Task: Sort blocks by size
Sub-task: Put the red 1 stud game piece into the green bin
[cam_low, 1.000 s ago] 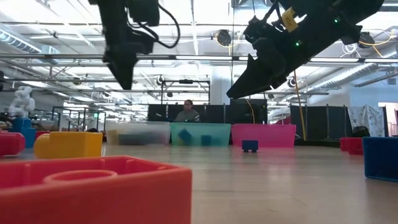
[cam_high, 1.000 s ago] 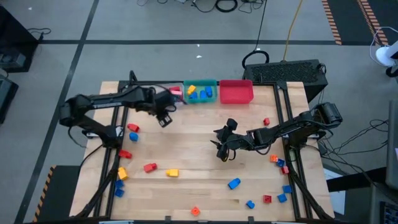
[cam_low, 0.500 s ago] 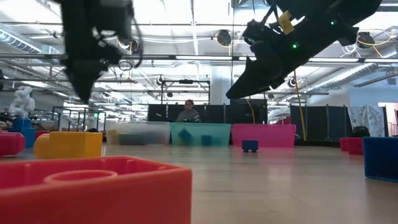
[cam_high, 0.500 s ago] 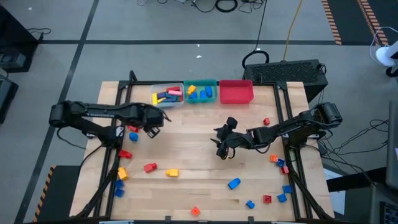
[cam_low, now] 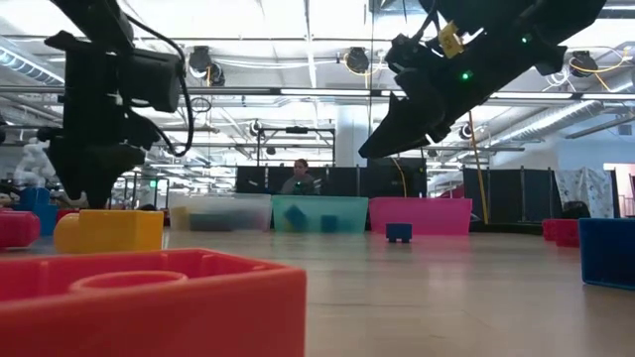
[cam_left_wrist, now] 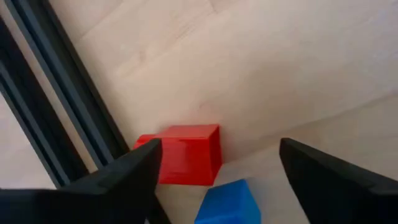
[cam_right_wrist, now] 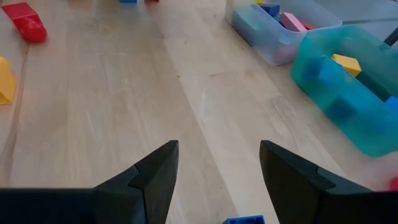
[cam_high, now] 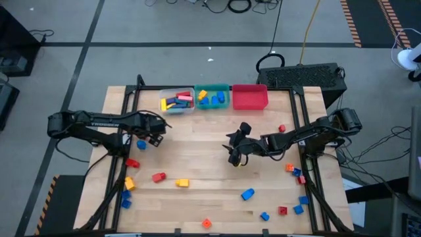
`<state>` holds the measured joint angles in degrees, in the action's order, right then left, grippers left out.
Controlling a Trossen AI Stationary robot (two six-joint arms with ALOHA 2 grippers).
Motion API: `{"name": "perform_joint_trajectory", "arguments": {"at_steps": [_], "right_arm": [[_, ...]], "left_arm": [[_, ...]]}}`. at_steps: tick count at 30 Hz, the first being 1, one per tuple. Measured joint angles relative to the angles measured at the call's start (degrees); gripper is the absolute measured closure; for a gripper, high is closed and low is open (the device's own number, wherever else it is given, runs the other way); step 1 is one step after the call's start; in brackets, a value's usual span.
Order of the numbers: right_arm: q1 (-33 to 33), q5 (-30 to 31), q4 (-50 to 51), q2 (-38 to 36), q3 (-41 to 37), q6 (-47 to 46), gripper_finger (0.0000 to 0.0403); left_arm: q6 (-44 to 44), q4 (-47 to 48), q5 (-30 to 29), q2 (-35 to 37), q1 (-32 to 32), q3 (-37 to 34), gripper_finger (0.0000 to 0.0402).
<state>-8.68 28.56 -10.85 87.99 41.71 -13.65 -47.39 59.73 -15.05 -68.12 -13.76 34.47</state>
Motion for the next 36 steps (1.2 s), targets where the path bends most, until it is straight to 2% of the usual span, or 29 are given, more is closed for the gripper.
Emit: {"name": "perform_joint_trajectory", "arguments": {"at_steps": [4, 8, 16, 22, 27, 36], "right_arm": [[0.01, -0.01, 0.00, 0.00, 0.00, 0.00, 0.0193], [0.01, -0.09, 0.00, 0.00, 0.00, 0.02, 0.0193], [-0.01, -0.12, 0.02, 0.00, 0.00, 0.85, 0.0193], [-0.01, -0.12, 0.38, 0.00, 0.00, 1.29, 0.0193], [-0.01, -0.11, 0.42, 0.00, 0.00, 2.33, 0.0193], [0.32, -0.11, 0.41, 0.00, 0.00, 2.76, 0.0193]], "left_arm": [[-0.21, -1.13, 0.00, -0.06, -1.16, -0.38, 0.0043], [-0.83, -1.12, -0.29, -0.10, -2.55, -0.38, 0.0039], [-0.59, -0.19, -0.70, -2.34, -3.89, -0.38, 0.0070], [-0.15, 0.80, -1.29, -10.28, -3.84, -0.36, 0.0103], [0.25, 1.01, -1.51, -15.58, -3.82, 0.10, 0.0109], [3.08, -0.61, 0.60, -16.78, -3.61, 0.11, 0.0124]]}}
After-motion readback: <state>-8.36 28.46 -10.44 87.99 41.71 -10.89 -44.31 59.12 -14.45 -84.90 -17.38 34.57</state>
